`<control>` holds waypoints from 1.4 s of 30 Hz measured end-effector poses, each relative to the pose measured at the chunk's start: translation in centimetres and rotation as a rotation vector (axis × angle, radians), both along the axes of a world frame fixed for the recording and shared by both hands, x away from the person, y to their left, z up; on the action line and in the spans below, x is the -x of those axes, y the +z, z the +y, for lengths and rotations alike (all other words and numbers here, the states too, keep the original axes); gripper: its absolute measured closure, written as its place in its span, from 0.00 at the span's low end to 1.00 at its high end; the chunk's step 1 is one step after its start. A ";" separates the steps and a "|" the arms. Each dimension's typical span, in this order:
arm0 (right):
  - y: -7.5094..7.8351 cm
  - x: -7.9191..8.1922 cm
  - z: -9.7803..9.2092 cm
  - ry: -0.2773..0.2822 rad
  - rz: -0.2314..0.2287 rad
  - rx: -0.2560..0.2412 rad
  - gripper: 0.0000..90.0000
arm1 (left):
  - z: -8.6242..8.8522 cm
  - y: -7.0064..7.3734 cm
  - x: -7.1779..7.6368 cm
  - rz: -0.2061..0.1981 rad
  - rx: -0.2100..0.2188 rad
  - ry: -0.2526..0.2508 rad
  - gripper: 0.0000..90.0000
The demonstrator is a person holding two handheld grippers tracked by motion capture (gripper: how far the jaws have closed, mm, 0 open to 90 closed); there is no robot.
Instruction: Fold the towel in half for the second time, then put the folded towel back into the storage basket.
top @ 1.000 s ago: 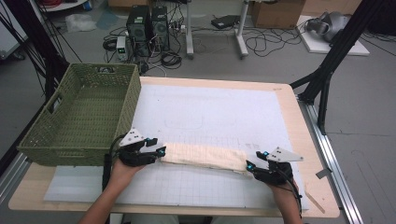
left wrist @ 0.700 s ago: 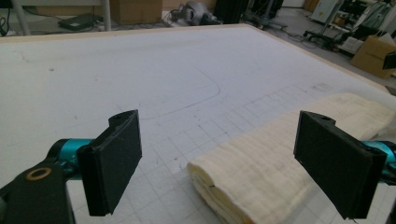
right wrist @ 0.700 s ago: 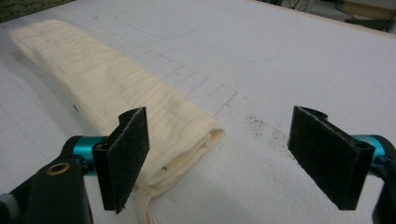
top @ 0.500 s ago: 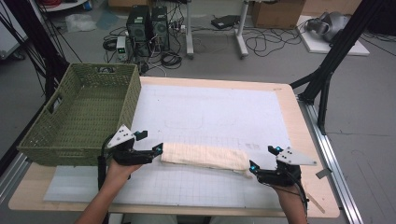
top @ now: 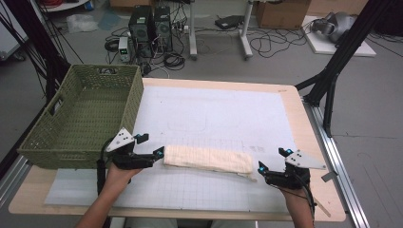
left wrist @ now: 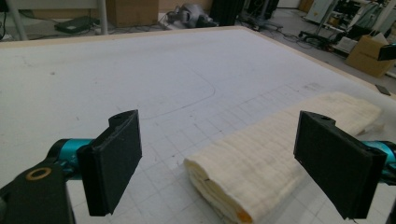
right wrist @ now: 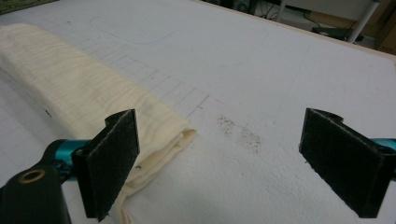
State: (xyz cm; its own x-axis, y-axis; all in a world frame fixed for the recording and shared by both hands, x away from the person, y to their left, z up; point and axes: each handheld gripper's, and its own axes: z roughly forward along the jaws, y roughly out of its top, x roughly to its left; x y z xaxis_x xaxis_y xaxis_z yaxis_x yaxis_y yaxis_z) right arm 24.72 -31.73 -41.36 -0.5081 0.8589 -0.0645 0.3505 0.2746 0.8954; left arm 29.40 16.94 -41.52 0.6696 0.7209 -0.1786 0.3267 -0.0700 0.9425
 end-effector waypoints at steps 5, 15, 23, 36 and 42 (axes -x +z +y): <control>0.0 0.1 -0.1 -0.007 -0.004 0.001 0.13 | -0.5 0.0 -0.1 0.001 -0.011 -0.025 0.17; -0.1 0.4 -0.4 -0.020 0.000 0.000 0.13 | -0.8 -0.1 -0.3 0.007 -0.013 -0.029 0.18; -0.3 0.2 -0.5 -0.014 0.006 0.009 0.13 | -1.2 -0.3 -0.3 0.026 -0.018 -0.036 0.19; -0.7 0.7 -1.1 -0.022 0.021 0.002 0.13 | -2.3 -1.1 -0.8 0.103 -0.050 -0.038 0.25; -0.8 0.7 -0.9 -0.012 0.022 0.014 0.13 | -2.5 -1.8 -1.0 0.136 -0.084 -0.008 0.33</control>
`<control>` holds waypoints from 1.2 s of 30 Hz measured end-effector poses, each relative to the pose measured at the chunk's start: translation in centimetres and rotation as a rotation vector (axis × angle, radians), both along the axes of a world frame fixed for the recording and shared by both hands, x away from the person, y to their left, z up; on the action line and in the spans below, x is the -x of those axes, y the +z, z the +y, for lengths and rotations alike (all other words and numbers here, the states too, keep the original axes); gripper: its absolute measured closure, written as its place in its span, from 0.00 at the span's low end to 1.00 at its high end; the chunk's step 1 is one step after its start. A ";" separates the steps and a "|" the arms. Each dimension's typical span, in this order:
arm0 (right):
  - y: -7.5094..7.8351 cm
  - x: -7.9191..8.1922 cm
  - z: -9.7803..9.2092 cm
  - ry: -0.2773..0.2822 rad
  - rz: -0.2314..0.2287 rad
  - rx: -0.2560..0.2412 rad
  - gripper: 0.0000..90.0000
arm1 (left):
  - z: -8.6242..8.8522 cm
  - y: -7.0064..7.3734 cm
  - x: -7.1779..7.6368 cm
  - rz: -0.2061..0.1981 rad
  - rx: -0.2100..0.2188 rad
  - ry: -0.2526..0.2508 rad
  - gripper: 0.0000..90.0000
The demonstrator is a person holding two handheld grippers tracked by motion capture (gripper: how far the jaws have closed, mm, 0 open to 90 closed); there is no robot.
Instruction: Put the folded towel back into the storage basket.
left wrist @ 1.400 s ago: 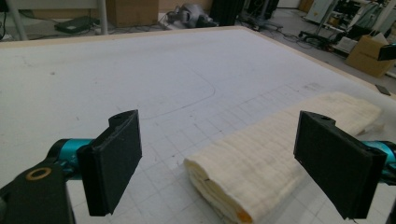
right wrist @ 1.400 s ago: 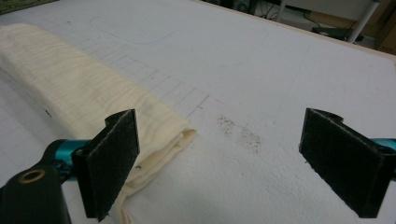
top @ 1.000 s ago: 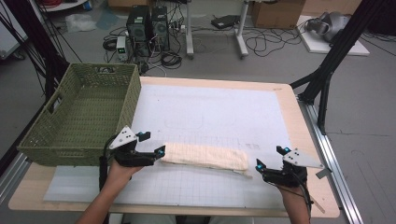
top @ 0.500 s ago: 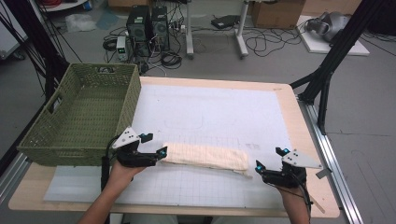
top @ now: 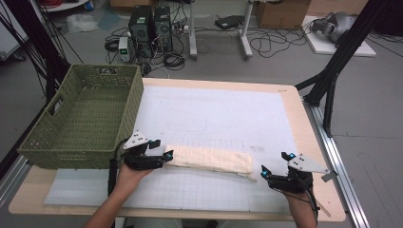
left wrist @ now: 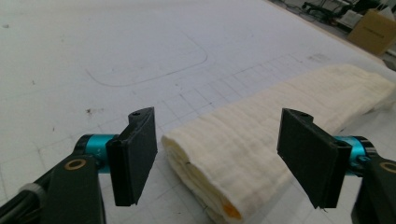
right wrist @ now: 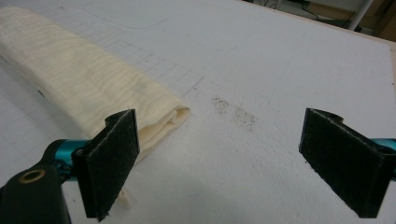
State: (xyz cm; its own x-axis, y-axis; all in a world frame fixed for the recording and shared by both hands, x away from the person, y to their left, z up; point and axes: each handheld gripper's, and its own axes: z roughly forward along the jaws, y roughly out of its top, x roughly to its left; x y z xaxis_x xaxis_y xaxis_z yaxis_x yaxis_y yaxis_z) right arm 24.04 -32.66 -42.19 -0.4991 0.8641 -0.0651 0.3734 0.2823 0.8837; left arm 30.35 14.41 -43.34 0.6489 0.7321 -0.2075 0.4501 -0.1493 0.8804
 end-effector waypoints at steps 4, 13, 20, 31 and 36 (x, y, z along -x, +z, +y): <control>0.0 0.0 0.2 0.004 0.009 -0.001 0.13 | -0.6 -0.6 0.0 0.042 -0.058 0.000 0.36; -0.1 -0.1 0.3 0.012 0.012 -0.003 0.13 | -1.1 -1.5 0.4 0.107 -0.173 -0.043 0.37; -0.2 -0.2 0.4 0.018 0.016 -0.004 0.13 | -2.4 -1.7 1.3 0.058 -0.285 -0.037 0.37; -0.2 -0.2 0.6 0.021 0.022 -0.001 0.13 | -2.9 -1.7 2.0 0.030 -0.265 -0.075 0.66; -0.3 -0.3 0.8 0.030 0.024 0.001 0.13 | -3.0 -1.6 2.2 0.024 -0.252 -0.098 0.84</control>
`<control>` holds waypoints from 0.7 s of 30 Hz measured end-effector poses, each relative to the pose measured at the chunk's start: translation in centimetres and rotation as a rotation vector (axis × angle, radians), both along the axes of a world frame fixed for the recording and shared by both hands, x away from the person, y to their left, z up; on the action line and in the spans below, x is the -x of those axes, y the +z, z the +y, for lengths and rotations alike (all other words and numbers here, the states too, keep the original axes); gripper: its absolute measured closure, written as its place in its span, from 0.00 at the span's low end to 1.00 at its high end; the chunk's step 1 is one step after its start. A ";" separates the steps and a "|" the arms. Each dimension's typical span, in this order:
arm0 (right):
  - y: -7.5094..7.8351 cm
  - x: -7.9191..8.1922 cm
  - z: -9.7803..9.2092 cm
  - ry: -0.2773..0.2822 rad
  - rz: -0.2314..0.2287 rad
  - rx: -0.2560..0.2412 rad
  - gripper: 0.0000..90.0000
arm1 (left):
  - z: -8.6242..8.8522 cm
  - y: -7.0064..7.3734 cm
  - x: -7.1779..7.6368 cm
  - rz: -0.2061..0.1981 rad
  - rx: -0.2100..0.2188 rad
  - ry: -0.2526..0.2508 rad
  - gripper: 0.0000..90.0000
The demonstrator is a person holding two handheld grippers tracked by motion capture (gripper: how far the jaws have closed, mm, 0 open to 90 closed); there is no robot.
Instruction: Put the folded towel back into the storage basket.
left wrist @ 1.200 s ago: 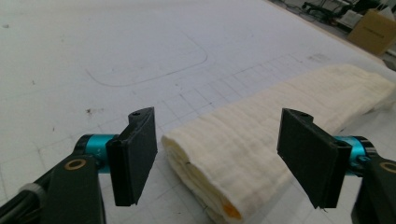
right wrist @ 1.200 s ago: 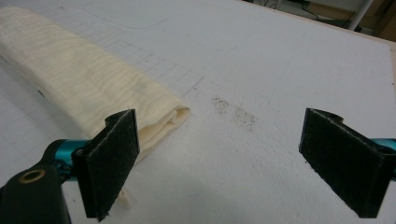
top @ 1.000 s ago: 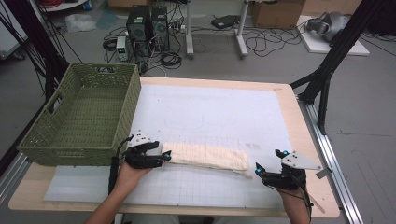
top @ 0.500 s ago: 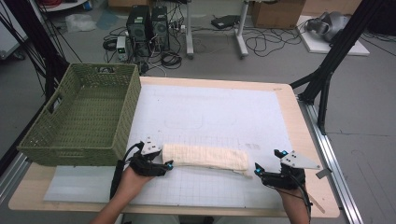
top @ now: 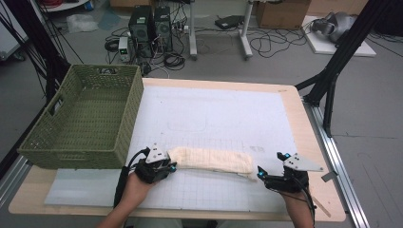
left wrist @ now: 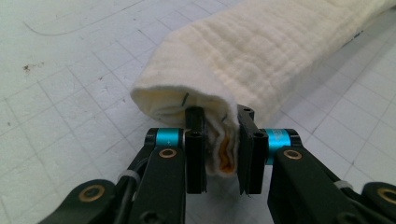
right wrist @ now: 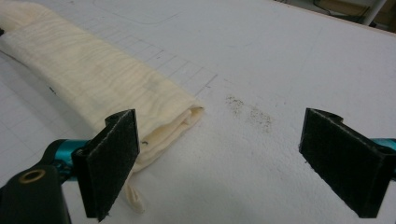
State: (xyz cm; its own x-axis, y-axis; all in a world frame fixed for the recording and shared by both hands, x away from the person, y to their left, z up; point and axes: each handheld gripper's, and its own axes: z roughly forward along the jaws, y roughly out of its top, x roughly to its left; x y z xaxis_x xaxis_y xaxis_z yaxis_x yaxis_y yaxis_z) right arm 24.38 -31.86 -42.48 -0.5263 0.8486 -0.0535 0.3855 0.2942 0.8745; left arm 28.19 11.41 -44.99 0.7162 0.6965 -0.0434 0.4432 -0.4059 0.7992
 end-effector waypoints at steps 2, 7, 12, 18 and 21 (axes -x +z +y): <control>0.0 0.0 0.0 -0.001 -0.004 0.002 0.13 | 0.3 0.1 -0.1 0.004 0.036 0.005 0.85; 0.2 -0.2 0.0 -0.005 0.014 -0.036 0.13 | 0.8 0.8 -0.1 -0.016 0.139 0.011 0.86; -0.6 -0.7 0.8 0.000 0.081 -0.026 0.12 | 0.9 0.9 -0.1 -0.019 0.158 0.000 0.85; -0.8 -1.0 2.4 0.030 0.066 -0.023 0.12 | 1.1 0.9 -0.2 -0.018 0.164 0.006 0.84; -1.1 -1.2 3.0 0.000 0.070 -0.025 0.17 | 1.1 0.9 -0.3 -0.017 0.158 0.006 0.84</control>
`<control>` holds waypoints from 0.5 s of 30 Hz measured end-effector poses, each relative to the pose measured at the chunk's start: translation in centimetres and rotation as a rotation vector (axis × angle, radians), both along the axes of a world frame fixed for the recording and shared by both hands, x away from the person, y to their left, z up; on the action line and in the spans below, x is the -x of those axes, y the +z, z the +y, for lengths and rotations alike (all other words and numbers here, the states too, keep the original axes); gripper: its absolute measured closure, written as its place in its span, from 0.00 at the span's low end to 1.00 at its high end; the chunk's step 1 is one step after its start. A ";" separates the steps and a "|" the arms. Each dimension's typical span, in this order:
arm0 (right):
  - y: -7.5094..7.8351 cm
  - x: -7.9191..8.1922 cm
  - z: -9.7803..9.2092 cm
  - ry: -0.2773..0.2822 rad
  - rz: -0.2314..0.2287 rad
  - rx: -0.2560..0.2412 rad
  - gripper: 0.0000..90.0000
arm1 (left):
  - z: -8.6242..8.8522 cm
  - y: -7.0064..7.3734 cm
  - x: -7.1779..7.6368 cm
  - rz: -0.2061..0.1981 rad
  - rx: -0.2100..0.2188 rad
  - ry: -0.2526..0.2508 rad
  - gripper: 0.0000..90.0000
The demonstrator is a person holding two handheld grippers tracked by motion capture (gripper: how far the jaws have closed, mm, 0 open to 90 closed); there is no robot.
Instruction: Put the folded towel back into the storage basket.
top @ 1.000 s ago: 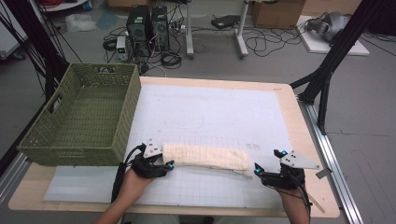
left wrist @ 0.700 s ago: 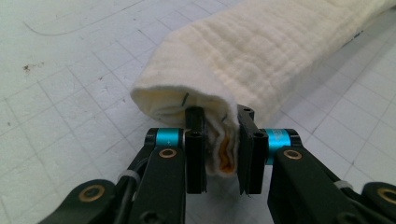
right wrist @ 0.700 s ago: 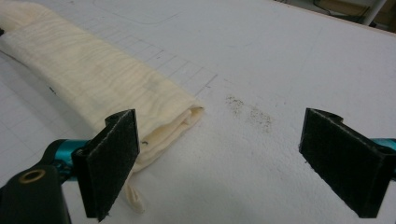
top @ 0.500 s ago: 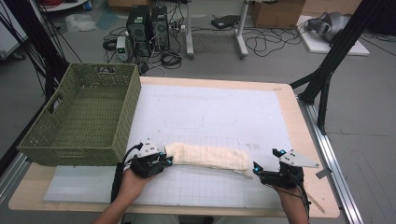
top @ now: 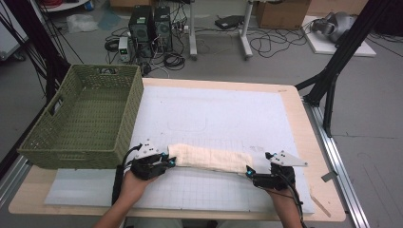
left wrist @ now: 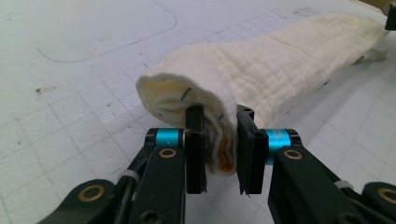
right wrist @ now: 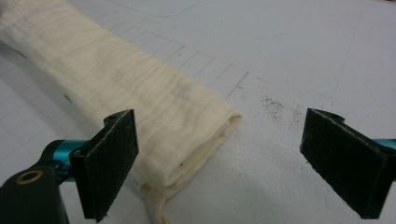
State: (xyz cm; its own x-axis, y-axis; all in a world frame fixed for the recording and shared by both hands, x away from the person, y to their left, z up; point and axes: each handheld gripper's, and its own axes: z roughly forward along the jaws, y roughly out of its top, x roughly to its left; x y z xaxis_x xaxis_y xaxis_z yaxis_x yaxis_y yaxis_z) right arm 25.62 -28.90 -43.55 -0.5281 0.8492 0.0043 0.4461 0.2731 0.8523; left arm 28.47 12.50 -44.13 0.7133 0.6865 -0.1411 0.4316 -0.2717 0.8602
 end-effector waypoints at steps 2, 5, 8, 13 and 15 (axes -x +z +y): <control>-0.2 0.0 0.3 0.006 0.001 0.019 0.26 | 0.0 0.0 0.0 0.003 -0.003 -0.003 0.84; -0.7 0.1 0.7 0.016 0.004 0.054 0.30 | 0.1 0.0 0.0 0.003 -0.008 0.000 0.84; -0.9 0.2 0.9 0.031 0.023 0.052 0.37 | 0.2 -0.1 -0.1 0.005 -0.009 0.001 0.84; -1.4 0.1 0.9 0.057 0.084 0.043 0.45 | 0.2 -0.2 -0.1 0.007 -0.014 -0.002 0.84; -1.4 0.1 1.2 0.071 0.095 0.061 0.47 | 0.2 -0.2 -0.1 0.008 -0.017 -0.002 0.84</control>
